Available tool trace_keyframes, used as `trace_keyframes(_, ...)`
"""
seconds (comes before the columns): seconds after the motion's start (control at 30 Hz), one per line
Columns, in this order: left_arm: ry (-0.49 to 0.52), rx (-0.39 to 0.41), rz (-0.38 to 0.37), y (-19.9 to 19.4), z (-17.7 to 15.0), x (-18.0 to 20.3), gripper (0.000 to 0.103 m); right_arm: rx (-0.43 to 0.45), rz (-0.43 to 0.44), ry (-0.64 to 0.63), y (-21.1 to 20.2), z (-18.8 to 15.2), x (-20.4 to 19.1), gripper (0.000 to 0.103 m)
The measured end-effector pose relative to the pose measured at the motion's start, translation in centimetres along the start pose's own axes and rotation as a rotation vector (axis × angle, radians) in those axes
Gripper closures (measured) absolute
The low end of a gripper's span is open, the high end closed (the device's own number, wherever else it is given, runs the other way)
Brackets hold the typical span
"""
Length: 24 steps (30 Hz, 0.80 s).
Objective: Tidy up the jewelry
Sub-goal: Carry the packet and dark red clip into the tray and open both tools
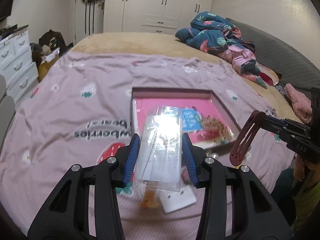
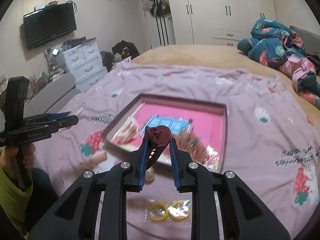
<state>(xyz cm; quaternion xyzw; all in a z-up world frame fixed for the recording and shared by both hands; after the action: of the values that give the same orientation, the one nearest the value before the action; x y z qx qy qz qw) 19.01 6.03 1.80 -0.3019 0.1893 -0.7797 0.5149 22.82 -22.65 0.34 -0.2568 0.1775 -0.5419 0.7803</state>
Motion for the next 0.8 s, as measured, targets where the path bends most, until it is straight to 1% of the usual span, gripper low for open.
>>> trace_keyframes(0.23,0.030,0.010,-0.004,2.0,3.2,1.3,0.068,0.037,-0.029,0.032,0.3,3.3,2.4,0.082)
trace_keyframes(0.4,0.050,0.000,0.000,4.0,4.4,2.0,0.068,0.046,-0.063,0.072,1.2,5.0,4.5,0.082)
trace_keyframes(0.6,0.044,-0.023,-0.021,6.7,4.6,2.6,0.068,0.036,-0.113,0.099,2.8,6.0,7.1,0.082)
trace_keyframes(0.8,0.046,-0.056,-0.017,9.7,4.0,3.1,0.068,0.010,-0.152,0.105,4.5,5.5,8.6,0.082)
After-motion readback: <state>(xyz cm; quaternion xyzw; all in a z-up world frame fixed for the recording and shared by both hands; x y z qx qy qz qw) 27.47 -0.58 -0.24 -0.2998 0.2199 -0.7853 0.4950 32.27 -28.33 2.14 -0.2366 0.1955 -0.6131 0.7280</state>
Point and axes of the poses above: each gripper's, at about its wrist camera, not at the fingertips, and y roughly the way its jaws point, x to its right, z to its top, the point moved 3 cm from there along y, roughly the way its jaws point, and after that the axes turned 13 degrees about -z, right-handed, at the moved point
